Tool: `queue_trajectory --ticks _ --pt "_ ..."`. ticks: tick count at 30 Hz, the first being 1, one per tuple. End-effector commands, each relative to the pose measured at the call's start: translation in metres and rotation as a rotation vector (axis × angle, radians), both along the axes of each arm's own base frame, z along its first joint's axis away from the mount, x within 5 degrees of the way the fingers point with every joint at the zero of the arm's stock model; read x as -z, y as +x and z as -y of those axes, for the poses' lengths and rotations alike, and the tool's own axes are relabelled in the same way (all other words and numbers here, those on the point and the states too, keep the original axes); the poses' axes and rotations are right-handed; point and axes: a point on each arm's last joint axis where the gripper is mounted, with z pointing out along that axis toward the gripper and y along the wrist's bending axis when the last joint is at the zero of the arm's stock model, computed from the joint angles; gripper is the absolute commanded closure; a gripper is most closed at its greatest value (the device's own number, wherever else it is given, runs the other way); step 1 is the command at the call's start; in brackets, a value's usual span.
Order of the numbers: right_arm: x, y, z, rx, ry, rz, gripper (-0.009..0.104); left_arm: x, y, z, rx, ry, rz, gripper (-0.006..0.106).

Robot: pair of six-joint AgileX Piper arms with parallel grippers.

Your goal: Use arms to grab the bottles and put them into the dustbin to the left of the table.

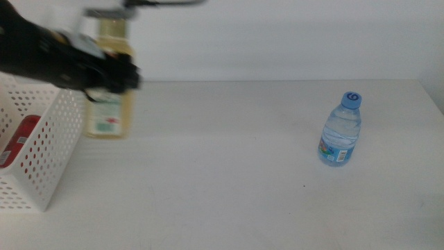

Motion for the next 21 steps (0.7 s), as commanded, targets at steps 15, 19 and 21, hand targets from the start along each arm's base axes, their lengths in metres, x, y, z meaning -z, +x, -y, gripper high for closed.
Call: queue_trajectory --ticks 15,19,21 --pt "-0.011 -0.002 0.001 0.005 -0.013 0.111 0.029 -0.075 0.014 -0.140 -0.254 0.042 -0.176 0.106" --pt "-0.011 -0.002 0.001 0.005 -0.013 0.111 0.029 -0.069 0.030 -0.157 -0.249 0.063 -0.260 0.106" --pt "-0.011 -0.002 0.001 0.005 -0.013 0.111 0.029 -0.064 0.036 -0.163 -0.251 0.065 -0.296 0.106"
